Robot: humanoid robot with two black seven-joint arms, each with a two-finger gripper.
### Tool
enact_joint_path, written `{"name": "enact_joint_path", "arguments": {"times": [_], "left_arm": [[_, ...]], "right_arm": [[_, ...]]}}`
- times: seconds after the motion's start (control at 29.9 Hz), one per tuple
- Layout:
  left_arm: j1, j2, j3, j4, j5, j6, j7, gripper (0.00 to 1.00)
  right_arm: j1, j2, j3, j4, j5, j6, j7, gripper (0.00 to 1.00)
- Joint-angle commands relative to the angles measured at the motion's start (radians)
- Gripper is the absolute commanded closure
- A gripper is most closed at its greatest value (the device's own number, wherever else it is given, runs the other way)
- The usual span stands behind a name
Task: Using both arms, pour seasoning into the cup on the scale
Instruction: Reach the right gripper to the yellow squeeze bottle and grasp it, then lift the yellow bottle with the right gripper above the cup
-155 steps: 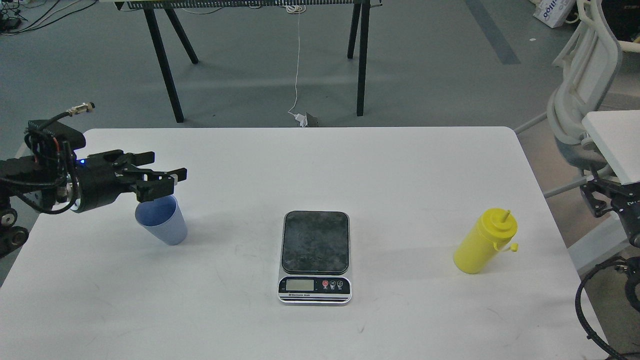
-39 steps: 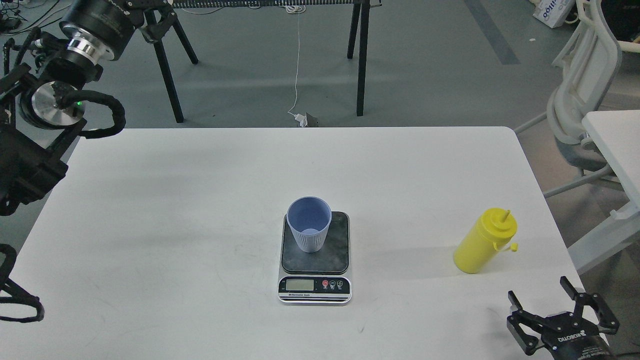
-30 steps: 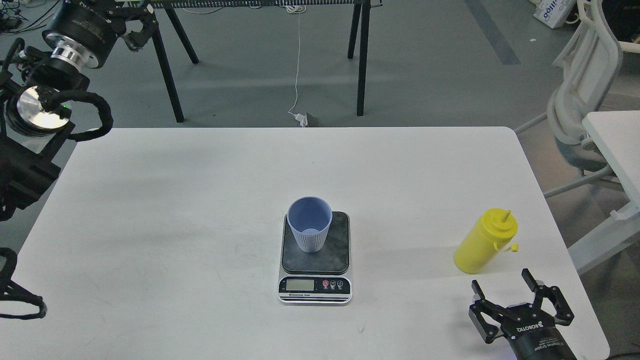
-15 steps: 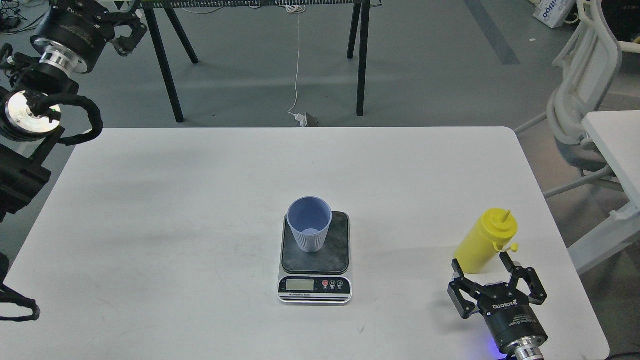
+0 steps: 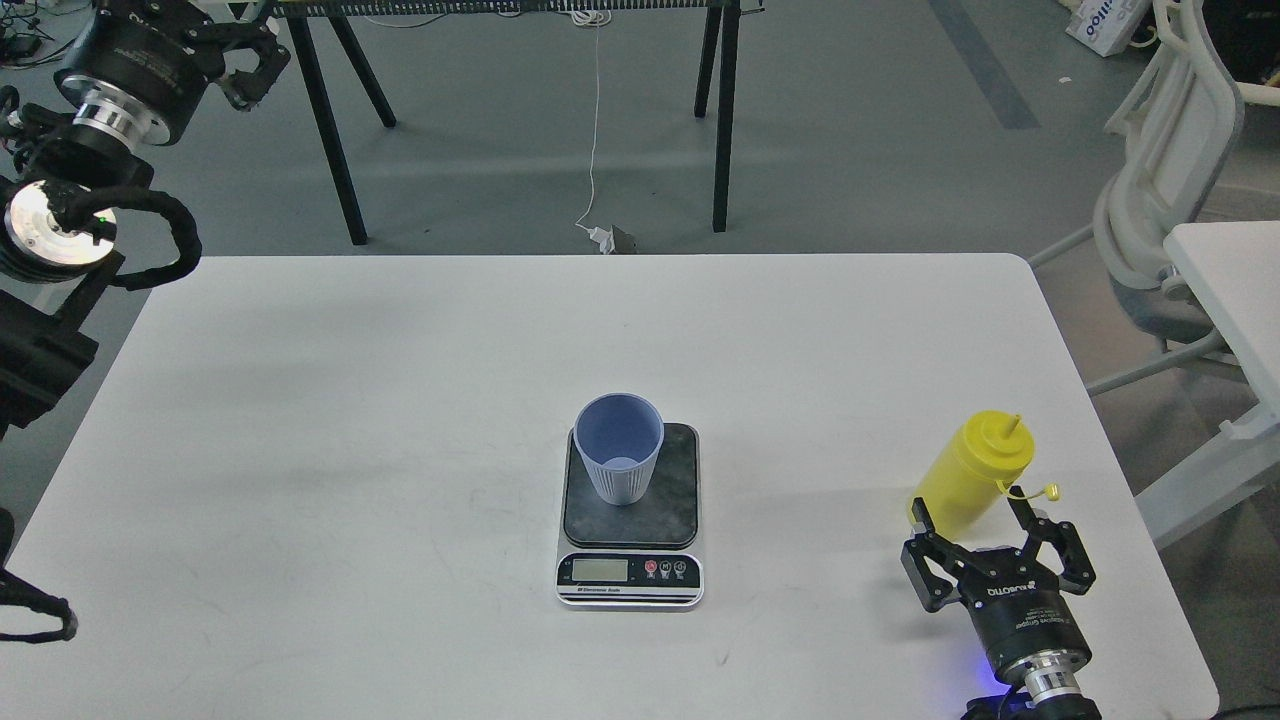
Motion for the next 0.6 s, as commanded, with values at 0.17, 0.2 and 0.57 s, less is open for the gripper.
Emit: {"name": "enact_joint_path", "arguments": {"times": [0.17,0.2,0.57], "left_arm": [[0.000,0.000,0.000,0.000,0.002,0.002,-0.002,0.00],[0.000,0.000,0.000,0.000,0.002,0.002,-0.002,0.00],[0.001,0.005,0.000,0.000,0.002,0.003,-0.002,0.00]], "right_arm": [[0.114,0.010,0.006,-0.096,-0.002,0.000,0.000,0.12],[0.135,0.010,0.005,-0.115,-0.002,0.000,0.000,0.14],[0.218,0.019,-0.012,-0.155,-0.003,0.000,0.000,0.71]]}}
